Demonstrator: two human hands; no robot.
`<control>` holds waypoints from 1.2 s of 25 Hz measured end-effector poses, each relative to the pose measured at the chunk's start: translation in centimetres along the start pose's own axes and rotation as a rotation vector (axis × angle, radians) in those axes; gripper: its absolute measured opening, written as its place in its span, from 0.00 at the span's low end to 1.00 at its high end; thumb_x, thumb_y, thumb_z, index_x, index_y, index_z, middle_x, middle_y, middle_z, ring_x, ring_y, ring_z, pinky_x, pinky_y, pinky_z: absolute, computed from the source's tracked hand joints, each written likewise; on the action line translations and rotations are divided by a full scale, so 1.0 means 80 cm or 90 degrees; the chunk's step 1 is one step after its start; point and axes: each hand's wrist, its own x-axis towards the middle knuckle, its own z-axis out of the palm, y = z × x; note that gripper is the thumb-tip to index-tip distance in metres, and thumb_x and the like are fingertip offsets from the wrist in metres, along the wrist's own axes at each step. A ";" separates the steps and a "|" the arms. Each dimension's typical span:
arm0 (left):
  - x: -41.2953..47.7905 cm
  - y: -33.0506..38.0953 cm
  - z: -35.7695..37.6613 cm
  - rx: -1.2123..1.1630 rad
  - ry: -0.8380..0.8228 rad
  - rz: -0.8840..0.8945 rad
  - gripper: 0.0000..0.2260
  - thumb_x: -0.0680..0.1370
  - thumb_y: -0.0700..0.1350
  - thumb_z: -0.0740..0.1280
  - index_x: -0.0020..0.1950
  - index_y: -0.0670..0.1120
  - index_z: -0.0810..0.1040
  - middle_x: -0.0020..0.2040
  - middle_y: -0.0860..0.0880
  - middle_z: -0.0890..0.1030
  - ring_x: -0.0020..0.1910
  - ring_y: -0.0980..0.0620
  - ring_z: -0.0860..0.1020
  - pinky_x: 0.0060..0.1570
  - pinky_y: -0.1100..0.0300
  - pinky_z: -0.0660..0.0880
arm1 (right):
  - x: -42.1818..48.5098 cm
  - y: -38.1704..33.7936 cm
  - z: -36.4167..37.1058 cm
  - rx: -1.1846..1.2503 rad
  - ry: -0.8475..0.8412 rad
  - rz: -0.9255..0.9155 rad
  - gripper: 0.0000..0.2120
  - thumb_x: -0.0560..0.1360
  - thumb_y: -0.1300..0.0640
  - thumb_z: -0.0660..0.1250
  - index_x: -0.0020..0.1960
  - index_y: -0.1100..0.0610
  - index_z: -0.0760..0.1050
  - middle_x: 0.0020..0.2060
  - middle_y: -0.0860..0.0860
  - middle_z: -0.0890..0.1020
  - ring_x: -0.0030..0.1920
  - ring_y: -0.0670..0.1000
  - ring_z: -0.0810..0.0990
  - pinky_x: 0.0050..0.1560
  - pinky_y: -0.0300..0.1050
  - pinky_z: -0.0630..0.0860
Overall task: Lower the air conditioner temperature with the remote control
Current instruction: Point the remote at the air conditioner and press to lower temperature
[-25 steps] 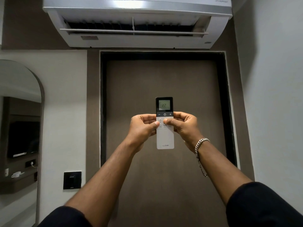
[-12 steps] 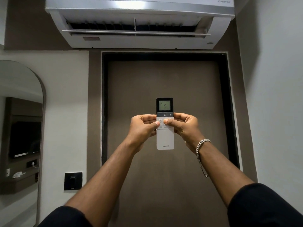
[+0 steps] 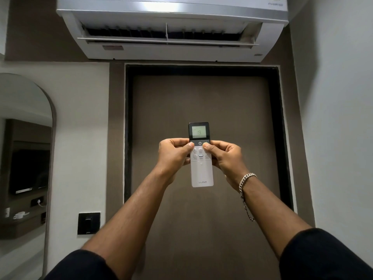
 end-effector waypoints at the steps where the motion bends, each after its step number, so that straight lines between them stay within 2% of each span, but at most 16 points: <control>1: 0.000 0.000 0.000 0.000 0.000 -0.001 0.09 0.75 0.41 0.69 0.53 0.40 0.78 0.45 0.45 0.84 0.41 0.54 0.84 0.31 0.65 0.79 | 0.000 -0.002 0.001 0.008 0.004 0.002 0.07 0.73 0.60 0.72 0.51 0.60 0.81 0.44 0.56 0.87 0.41 0.50 0.86 0.40 0.40 0.83; 4: -0.001 0.003 0.001 -0.012 -0.003 0.001 0.10 0.75 0.39 0.69 0.54 0.39 0.77 0.44 0.46 0.83 0.35 0.58 0.84 0.30 0.67 0.78 | 0.000 -0.007 0.003 0.022 0.026 0.014 0.06 0.73 0.60 0.72 0.49 0.61 0.81 0.42 0.57 0.86 0.39 0.51 0.85 0.41 0.41 0.84; 7: -0.002 0.006 0.001 -0.020 -0.023 0.008 0.10 0.75 0.38 0.68 0.55 0.37 0.77 0.44 0.46 0.84 0.36 0.58 0.84 0.30 0.66 0.78 | -0.002 -0.012 0.005 0.033 0.037 0.014 0.02 0.73 0.61 0.71 0.45 0.59 0.81 0.39 0.56 0.86 0.37 0.51 0.84 0.39 0.41 0.83; 12: 0.000 0.008 -0.001 -0.005 -0.023 0.011 0.13 0.75 0.40 0.69 0.58 0.37 0.76 0.47 0.44 0.84 0.38 0.57 0.84 0.32 0.66 0.79 | -0.007 -0.018 0.006 0.023 0.020 0.019 0.12 0.74 0.61 0.71 0.55 0.65 0.79 0.47 0.61 0.86 0.43 0.54 0.84 0.42 0.43 0.83; 15: 0.001 0.008 -0.002 0.000 -0.027 0.014 0.13 0.75 0.40 0.69 0.58 0.36 0.76 0.48 0.44 0.84 0.38 0.57 0.84 0.32 0.65 0.79 | -0.010 -0.020 0.006 0.016 0.016 0.014 0.12 0.74 0.60 0.70 0.55 0.65 0.79 0.48 0.60 0.85 0.44 0.54 0.85 0.42 0.42 0.83; 21: 0.002 0.010 -0.003 -0.001 -0.031 0.016 0.12 0.75 0.40 0.69 0.57 0.37 0.77 0.47 0.44 0.84 0.38 0.56 0.84 0.33 0.65 0.79 | -0.014 -0.024 0.008 0.019 0.021 0.006 0.05 0.74 0.60 0.70 0.49 0.59 0.80 0.44 0.57 0.85 0.40 0.50 0.84 0.38 0.38 0.83; 25: 0.002 0.011 -0.004 0.000 -0.035 0.021 0.12 0.75 0.40 0.69 0.57 0.38 0.77 0.47 0.44 0.84 0.39 0.55 0.85 0.33 0.65 0.79 | -0.013 -0.024 0.009 0.013 0.023 0.007 0.07 0.74 0.59 0.70 0.51 0.61 0.80 0.46 0.59 0.86 0.42 0.52 0.85 0.40 0.40 0.83; 30: 0.001 0.008 -0.005 -0.017 -0.039 0.023 0.07 0.75 0.39 0.68 0.52 0.40 0.78 0.43 0.47 0.84 0.37 0.58 0.85 0.31 0.66 0.78 | -0.012 -0.021 0.010 0.022 0.028 0.010 0.07 0.74 0.60 0.71 0.51 0.61 0.80 0.46 0.59 0.86 0.42 0.53 0.85 0.42 0.41 0.83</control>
